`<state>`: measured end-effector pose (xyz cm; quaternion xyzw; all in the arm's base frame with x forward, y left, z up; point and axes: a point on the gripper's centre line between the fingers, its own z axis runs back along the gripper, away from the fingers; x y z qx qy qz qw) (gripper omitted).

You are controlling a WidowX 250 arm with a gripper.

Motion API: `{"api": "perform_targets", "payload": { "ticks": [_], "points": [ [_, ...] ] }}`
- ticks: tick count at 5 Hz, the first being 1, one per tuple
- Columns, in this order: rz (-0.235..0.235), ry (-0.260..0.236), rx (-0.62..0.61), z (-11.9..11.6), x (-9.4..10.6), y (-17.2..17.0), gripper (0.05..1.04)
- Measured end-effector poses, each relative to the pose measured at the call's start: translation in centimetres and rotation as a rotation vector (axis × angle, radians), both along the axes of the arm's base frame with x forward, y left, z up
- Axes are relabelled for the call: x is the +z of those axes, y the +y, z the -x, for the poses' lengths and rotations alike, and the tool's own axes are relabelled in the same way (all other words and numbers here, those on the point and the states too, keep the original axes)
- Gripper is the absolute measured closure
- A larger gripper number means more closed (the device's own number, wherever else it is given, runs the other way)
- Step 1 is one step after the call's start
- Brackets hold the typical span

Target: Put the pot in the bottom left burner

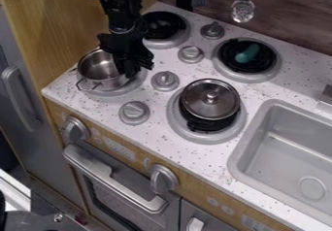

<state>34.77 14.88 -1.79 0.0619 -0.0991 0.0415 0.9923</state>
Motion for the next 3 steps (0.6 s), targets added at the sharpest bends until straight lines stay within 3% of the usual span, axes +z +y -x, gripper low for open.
{"api": "perform_targets", "payload": {
  "ticks": [1, 2, 3],
  "points": [
    [-0.002, -0.063, -0.022, -1.5, 2.2, -1.0, 0.635],
    [-0.025, -0.040, -0.084, -2.8, 5.7, -3.9, 0.323],
    [-0.018, 0.038, -0.088, -2.3, 6.6, -6.9, 0.097]
  ]
}}
